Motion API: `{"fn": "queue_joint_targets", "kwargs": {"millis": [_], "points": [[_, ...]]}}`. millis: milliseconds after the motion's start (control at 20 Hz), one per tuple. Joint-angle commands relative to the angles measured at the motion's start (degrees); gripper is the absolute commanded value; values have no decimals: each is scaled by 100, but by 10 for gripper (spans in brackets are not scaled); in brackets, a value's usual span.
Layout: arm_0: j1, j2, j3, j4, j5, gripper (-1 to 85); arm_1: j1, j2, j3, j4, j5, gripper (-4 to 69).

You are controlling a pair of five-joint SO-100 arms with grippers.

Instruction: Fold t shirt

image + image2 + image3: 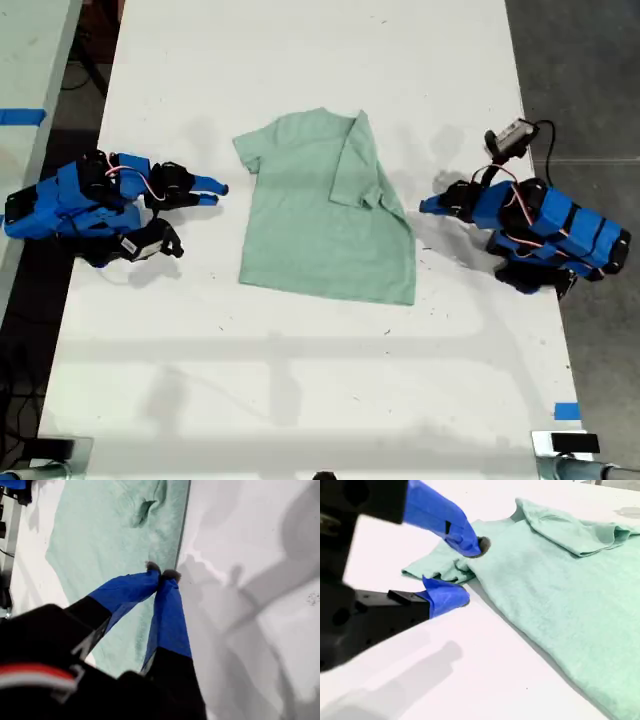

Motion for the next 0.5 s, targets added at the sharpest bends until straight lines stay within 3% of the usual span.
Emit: {"fn": "queue_joint_targets", "kwargs": {"millis": [0, 450], "points": [[-44, 35, 9, 18, -105, 123, 18, 35, 352, 9, 44, 20], [-44, 35, 9, 18, -105, 123, 26, 35, 352, 0, 35, 20]]}}
